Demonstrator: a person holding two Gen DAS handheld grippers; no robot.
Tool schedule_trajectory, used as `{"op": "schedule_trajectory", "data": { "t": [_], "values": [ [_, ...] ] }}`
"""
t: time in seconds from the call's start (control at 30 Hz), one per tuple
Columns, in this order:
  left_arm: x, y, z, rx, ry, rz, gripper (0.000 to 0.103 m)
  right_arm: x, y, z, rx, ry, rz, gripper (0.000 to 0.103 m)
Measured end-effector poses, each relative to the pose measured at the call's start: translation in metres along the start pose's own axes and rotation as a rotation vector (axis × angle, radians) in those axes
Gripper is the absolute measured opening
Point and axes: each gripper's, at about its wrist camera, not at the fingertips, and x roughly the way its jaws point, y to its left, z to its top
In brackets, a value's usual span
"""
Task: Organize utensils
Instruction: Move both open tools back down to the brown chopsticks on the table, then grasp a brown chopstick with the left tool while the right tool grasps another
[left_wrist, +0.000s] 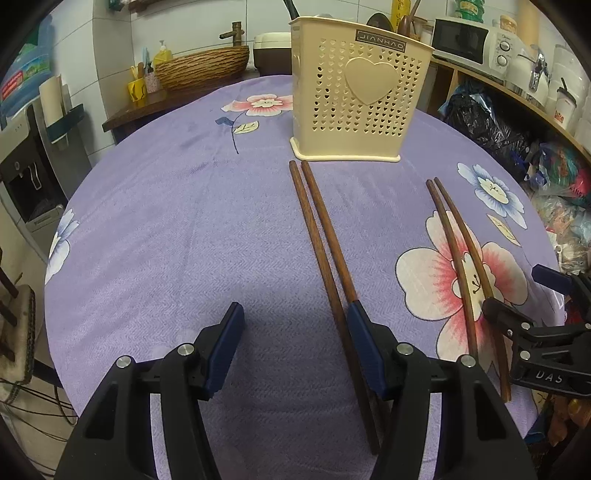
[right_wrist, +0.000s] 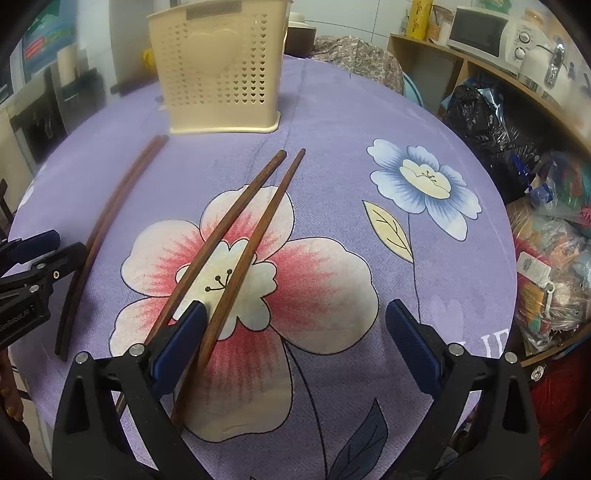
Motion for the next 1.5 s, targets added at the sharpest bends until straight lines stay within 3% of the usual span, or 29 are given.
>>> {"op": "schedule_trajectory", "data": {
  "t": [0.63, 0.97, 1.2, 1.27, 1.4, 1.5],
  "values": [
    [0.008, 0.036, 0.014, -0.052, 0.012, -0.002, 0.058, 0.011, -0.046, 0.003, 0.089, -0.002, 0.035, 0.096],
    [0.027, 0.040, 0.050, -0.058, 0.026, -0.030, 0.058, 0.007, -0.052, 0.042, 0.084, -0.079, 0.127, 0.093],
    [0.048, 0.033, 0.072, -0.029, 0.049, -0.020, 0.052, 0.033, -0.040, 0.074, 0.062, -0.030, 0.173, 0.064],
    [0.054, 0.032, 0.077, -0.036, 0.056, -0.020, 0.050, 0.041, -0.034, 0.082, 0.042, -0.015, 0.162, 0.059],
    [0.060, 0.030, 0.085, -0.044, 0.060, -0.020, 0.046, 0.056, -0.023, 0.093, 0.022, 0.017, 0.127, 0.039],
    [0.064, 0.028, 0.090, -0.035, 0.063, -0.013, 0.042, 0.064, -0.020, 0.099, 0.020, 0.029, 0.123, 0.034]
  ]
}}
